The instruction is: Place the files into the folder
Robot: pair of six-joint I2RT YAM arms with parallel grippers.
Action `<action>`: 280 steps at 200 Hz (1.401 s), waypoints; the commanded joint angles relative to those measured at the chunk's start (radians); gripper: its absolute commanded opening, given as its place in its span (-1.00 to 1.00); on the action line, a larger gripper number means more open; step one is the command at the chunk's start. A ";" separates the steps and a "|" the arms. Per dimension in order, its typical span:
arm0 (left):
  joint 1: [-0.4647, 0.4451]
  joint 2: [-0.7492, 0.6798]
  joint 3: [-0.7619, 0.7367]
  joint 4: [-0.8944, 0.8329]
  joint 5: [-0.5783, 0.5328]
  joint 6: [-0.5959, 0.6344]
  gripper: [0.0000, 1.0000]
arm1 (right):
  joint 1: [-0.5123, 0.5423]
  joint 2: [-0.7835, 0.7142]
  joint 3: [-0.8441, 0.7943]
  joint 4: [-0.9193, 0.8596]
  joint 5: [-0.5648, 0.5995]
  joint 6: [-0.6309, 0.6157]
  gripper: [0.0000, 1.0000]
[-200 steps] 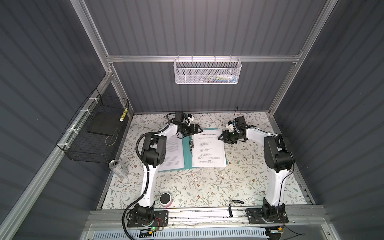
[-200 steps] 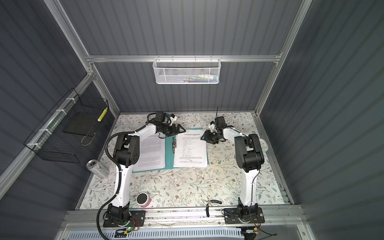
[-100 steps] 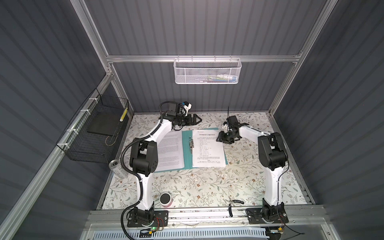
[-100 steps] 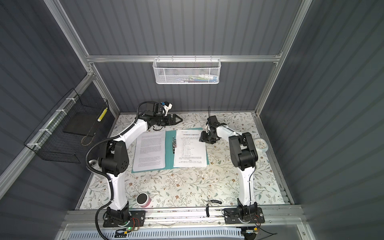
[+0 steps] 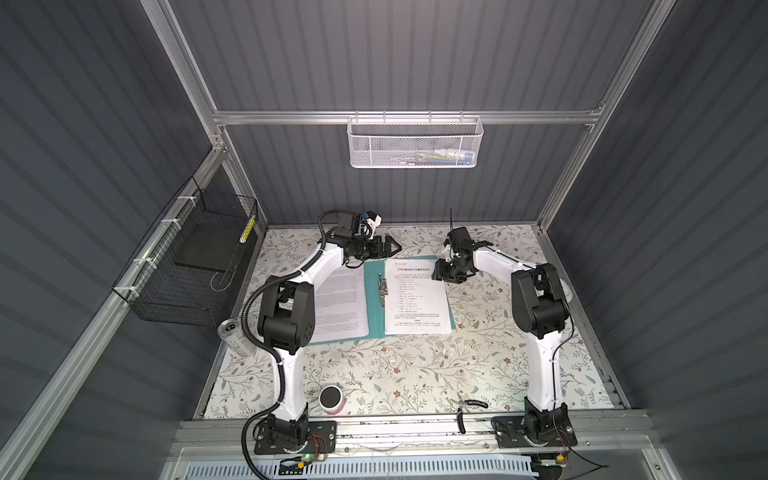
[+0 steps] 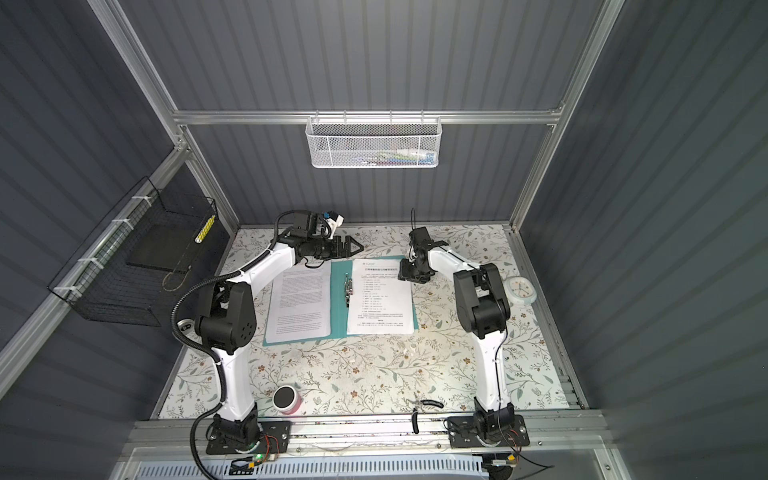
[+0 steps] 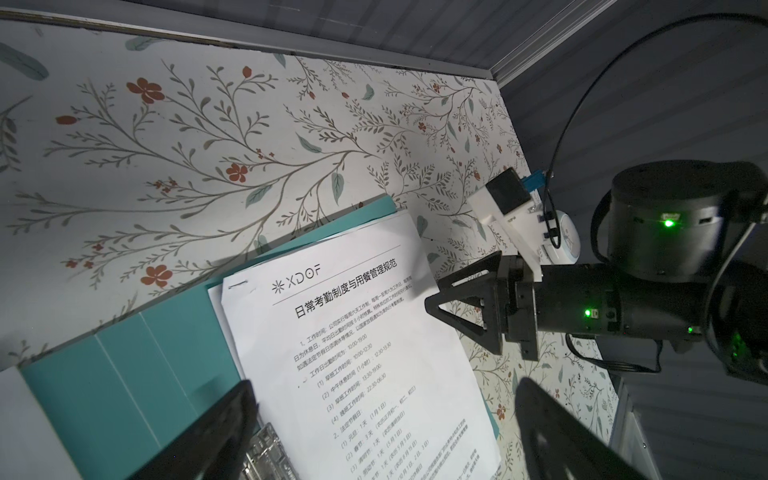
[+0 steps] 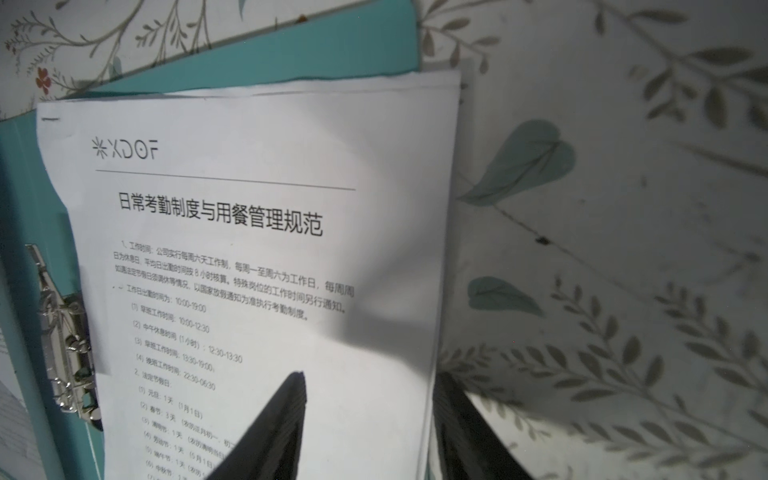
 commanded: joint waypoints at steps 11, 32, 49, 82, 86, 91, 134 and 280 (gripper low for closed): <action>-0.006 0.026 -0.012 -0.004 0.002 0.021 0.94 | 0.009 0.021 0.031 -0.032 0.023 -0.010 0.05; -0.005 0.030 -0.015 -0.003 0.004 0.019 0.94 | 0.009 0.020 0.040 -0.033 0.027 -0.009 0.05; -0.006 0.032 -0.016 -0.001 0.006 0.018 0.94 | 0.010 0.026 0.055 -0.035 0.026 -0.011 0.05; -0.005 0.039 -0.020 0.000 0.010 0.014 0.94 | 0.015 0.050 0.096 -0.051 0.017 -0.019 0.05; -0.005 0.040 -0.019 0.000 0.011 0.015 0.94 | 0.016 0.053 0.102 -0.054 0.018 -0.020 0.05; -0.005 0.042 -0.020 0.000 0.012 0.015 0.94 | 0.016 0.057 0.108 -0.058 0.024 -0.019 0.05; -0.006 0.039 -0.027 -0.006 0.016 0.019 0.94 | 0.018 0.030 0.092 -0.100 0.106 0.005 0.06; -0.008 -0.001 -0.093 0.021 0.031 0.007 0.94 | 0.062 -0.335 -0.469 0.126 -0.030 0.142 0.10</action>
